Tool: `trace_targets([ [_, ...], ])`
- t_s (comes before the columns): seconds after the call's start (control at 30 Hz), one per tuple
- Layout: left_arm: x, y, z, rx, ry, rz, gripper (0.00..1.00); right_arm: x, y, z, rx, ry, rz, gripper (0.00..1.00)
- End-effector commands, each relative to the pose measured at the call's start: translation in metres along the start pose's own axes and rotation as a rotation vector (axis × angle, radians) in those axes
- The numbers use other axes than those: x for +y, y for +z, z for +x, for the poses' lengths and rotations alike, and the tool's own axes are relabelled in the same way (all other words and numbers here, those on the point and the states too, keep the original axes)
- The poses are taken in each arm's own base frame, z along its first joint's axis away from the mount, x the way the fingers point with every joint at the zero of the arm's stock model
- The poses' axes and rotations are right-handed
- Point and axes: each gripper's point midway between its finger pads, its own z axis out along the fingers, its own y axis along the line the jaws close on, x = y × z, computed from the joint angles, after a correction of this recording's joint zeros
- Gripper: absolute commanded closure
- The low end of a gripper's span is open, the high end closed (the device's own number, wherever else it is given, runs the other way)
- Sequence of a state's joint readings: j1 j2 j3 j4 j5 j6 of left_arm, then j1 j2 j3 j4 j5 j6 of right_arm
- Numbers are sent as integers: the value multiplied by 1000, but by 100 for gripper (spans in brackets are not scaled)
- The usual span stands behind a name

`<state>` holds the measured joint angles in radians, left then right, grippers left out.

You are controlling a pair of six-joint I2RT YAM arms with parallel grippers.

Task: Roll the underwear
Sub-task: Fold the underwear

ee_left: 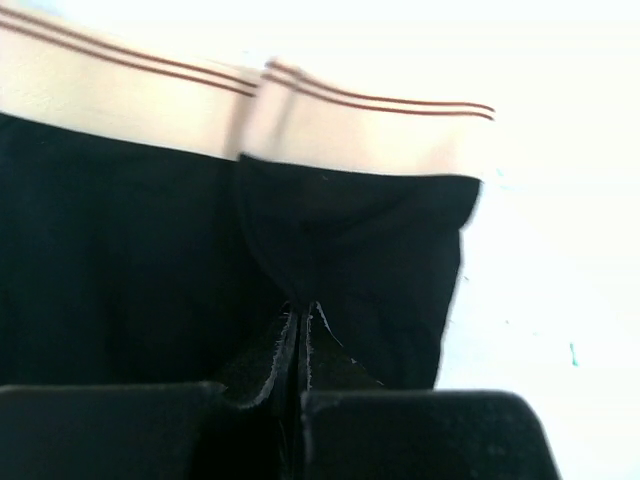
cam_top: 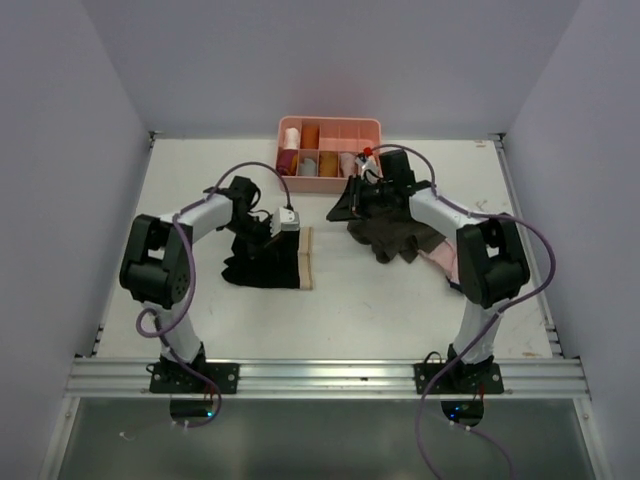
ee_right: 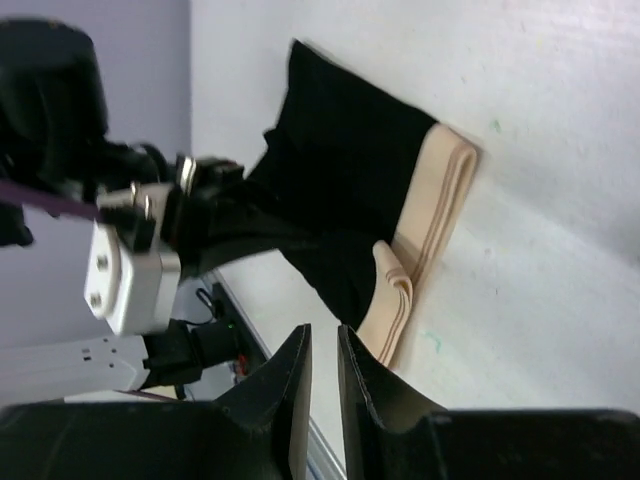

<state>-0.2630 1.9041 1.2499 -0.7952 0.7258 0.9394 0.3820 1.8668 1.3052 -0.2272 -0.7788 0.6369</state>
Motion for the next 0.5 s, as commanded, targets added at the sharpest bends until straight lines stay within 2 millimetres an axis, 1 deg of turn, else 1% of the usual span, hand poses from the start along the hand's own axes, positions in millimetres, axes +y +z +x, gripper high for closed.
trace_targets([
  [0.0, -25, -24, -25, -90, 222, -31, 100, 16, 20, -17, -24, -64, -135, 80],
  [0.03, -28, -26, -25, -87, 244, -42, 100, 20, 26, -22, -35, -51, -162, 81],
  [0.07, -30, -32, -32, -94, 293, -72, 100, 25, 33, -26, -43, -62, -181, 81],
  [0.1, -33, -32, -27, -84, 300, -77, 100, 20, 44, -26, -25, -40, -197, 81],
  [0.13, -35, -34, -28, -85, 313, -85, 100, 27, 49, -30, -29, -51, -217, 82],
  [0.17, -37, -38, -30, -86, 334, -97, 100, 29, 56, -28, -23, -63, -222, 82],
  [0.23, -39, -37, -28, -78, 360, -106, 100, 25, 70, -26, -22, -73, -217, 82],
  [0.3, -40, -38, -29, -74, 386, -122, 100, 27, 83, -13, 18, -68, -232, 83],
  [0.37, -40, -37, -30, -73, 391, -124, 100, 21, 95, 2, 59, -53, -231, 84],
  [0.4, -40, -37, -32, -79, 390, -124, 100, 20, 96, 6, 66, -52, -234, 84],
  [0.43, -41, -37, -32, -80, 393, -122, 100, 16, 95, 14, 80, -46, -232, 85],
  [0.47, -42, -38, -33, -82, 399, -123, 100, 17, 95, 19, 88, -54, -239, 85],
])
